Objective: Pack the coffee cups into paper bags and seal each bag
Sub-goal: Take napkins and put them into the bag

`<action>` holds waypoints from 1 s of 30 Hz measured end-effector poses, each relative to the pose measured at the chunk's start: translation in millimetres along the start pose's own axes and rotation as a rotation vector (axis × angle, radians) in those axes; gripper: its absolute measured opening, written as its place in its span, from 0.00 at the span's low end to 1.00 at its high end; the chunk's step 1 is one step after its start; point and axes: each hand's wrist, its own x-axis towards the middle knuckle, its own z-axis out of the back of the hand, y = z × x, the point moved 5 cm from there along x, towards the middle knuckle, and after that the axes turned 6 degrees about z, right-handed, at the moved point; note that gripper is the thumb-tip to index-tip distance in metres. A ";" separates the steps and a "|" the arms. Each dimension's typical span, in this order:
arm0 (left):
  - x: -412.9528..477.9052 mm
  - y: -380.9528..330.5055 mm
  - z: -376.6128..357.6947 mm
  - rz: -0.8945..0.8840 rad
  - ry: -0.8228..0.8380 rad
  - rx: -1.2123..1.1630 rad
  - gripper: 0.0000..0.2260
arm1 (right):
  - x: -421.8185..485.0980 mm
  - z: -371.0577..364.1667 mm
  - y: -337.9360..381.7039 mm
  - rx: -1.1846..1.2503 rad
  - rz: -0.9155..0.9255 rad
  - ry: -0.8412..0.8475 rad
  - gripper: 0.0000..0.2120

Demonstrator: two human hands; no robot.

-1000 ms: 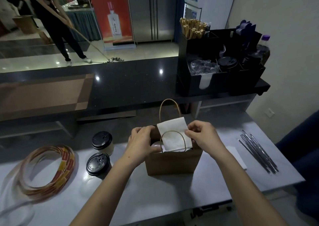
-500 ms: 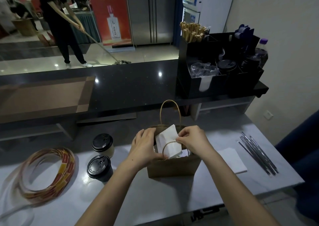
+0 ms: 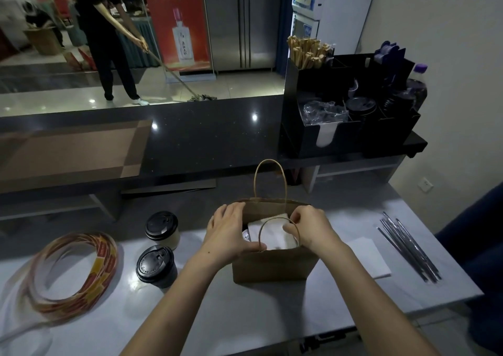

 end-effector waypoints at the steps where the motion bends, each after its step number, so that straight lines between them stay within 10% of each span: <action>1: 0.0 0.7 0.2 0.004 -0.007 0.000 0.51 | -0.5 0.3 0.0 0.025 0.014 -0.013 0.05; 13: -9.5 2.5 -7.1 0.051 -0.079 0.012 0.52 | -5.5 22.5 -2.3 0.360 0.191 -0.189 0.03; 30: -2.5 -54.7 61.0 0.119 -0.381 -0.124 0.13 | 5.3 64.8 -31.1 0.564 0.262 -0.210 0.04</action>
